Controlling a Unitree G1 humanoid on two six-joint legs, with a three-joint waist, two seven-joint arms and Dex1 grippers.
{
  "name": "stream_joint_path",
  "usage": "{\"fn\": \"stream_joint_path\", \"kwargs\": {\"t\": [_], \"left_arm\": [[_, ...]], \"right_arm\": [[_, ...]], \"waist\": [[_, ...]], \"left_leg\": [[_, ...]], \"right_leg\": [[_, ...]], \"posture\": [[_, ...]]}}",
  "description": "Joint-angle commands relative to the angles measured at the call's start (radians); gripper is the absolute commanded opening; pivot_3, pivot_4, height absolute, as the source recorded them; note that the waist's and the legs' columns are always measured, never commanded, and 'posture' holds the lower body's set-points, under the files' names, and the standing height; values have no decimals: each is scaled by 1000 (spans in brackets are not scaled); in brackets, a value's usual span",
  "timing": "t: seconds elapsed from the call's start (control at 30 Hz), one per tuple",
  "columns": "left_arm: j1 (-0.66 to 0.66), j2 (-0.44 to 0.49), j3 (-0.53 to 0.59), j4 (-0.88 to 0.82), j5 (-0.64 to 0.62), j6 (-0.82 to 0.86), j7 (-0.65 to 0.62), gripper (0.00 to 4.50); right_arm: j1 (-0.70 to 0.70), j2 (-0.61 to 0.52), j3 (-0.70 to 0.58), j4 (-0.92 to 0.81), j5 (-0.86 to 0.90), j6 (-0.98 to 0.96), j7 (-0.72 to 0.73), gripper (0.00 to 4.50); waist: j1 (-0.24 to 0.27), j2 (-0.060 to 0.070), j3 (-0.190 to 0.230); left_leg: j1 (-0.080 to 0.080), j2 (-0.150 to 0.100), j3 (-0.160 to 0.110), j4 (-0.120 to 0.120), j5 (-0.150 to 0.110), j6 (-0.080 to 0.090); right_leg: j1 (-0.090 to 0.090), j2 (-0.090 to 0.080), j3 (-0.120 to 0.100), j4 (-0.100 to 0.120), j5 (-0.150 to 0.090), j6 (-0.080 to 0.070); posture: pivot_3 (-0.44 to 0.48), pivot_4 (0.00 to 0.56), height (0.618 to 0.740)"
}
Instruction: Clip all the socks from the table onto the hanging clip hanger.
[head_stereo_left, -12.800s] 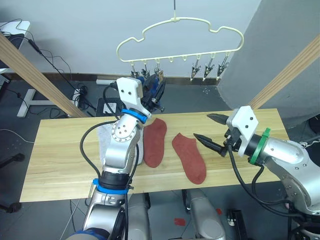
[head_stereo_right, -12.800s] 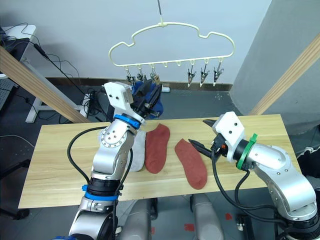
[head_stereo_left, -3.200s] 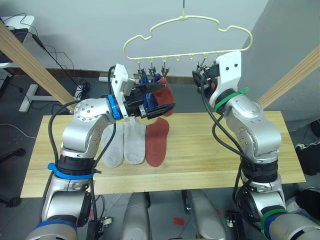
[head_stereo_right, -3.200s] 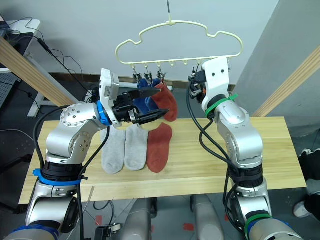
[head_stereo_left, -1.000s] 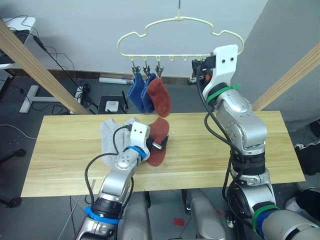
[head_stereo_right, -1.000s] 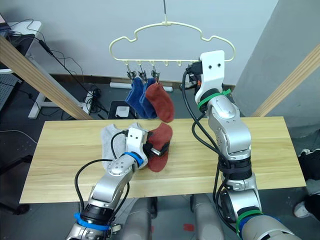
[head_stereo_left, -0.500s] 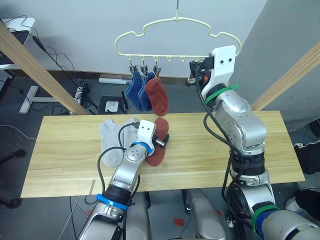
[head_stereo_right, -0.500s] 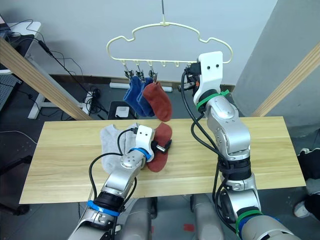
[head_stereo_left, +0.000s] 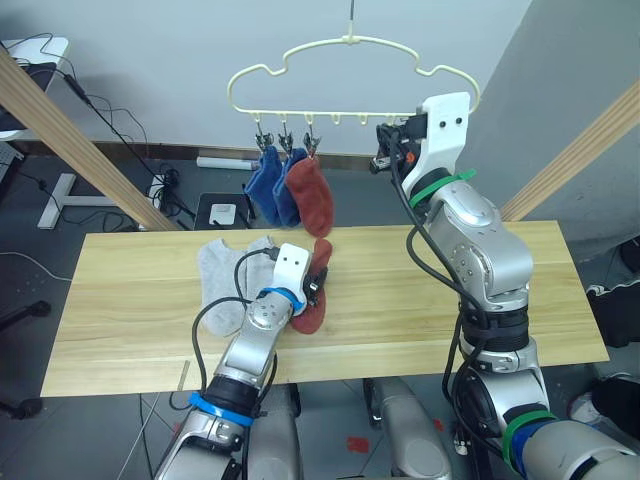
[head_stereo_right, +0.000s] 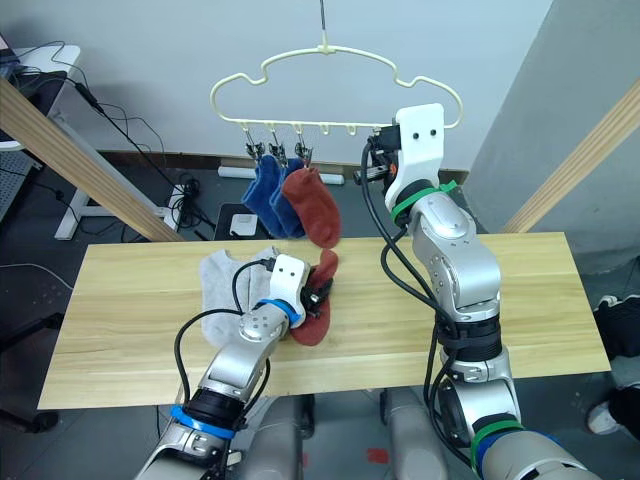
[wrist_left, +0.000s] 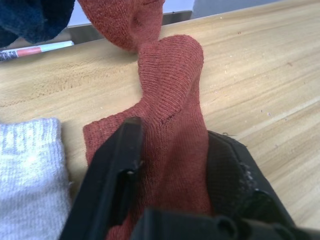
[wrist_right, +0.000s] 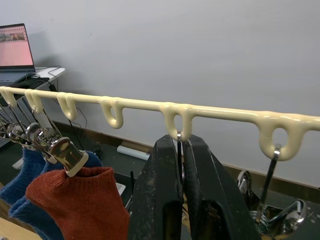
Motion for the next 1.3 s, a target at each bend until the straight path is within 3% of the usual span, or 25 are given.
{"fn": "stream_joint_path", "kwargs": {"t": [0.03,0.23,0.43,0.6,0.87,1.3], "left_arm": [[43,17,-23,-19,-7,-7,-57,1420],[83,55,-31,-56,-16,-121,-138,777],[44,52,12,-71,-141,-417,-282,58],[-25,27,31,-56,-168,-494,-290,55],[-149,-51,26,-12,-183,-469,-285,43],[-320,-69,41,178,-174,-452,-311,39]], "right_arm": [[2,-1,-10,-42,14,-6,-2,0],[3,-5,-12,-41,11,-8,-2,0],[2,-9,-12,-39,10,-11,-3,0],[0,-11,-17,-43,13,-5,-4,0],[-1,-5,-24,-50,28,9,-6,0],[-2,-5,-29,-63,53,35,-16,0]], "waist": [[0,0,0],[-1,0,0],[2,0,0],[0,0,0],[0,0,0],[-1,0,0]], "left_leg": [[0,0,0,0,0,0],[0,0,0,0,0,0],[-1,0,0,-1,0,0],[-1,0,1,-1,0,0],[-1,0,1,-2,0,0],[-2,0,0,-2,0,0]], "right_leg": [[0,0,0,0,0,0],[0,0,0,-1,0,0],[0,-1,0,-2,0,0],[0,-1,0,-4,0,0],[0,0,0,-6,0,0],[0,0,0,-6,0,0]], "posture": [[-174,342,740],[-175,344,740],[-174,345,740],[-179,346,740],[-181,346,740],[-189,352,740]]}}
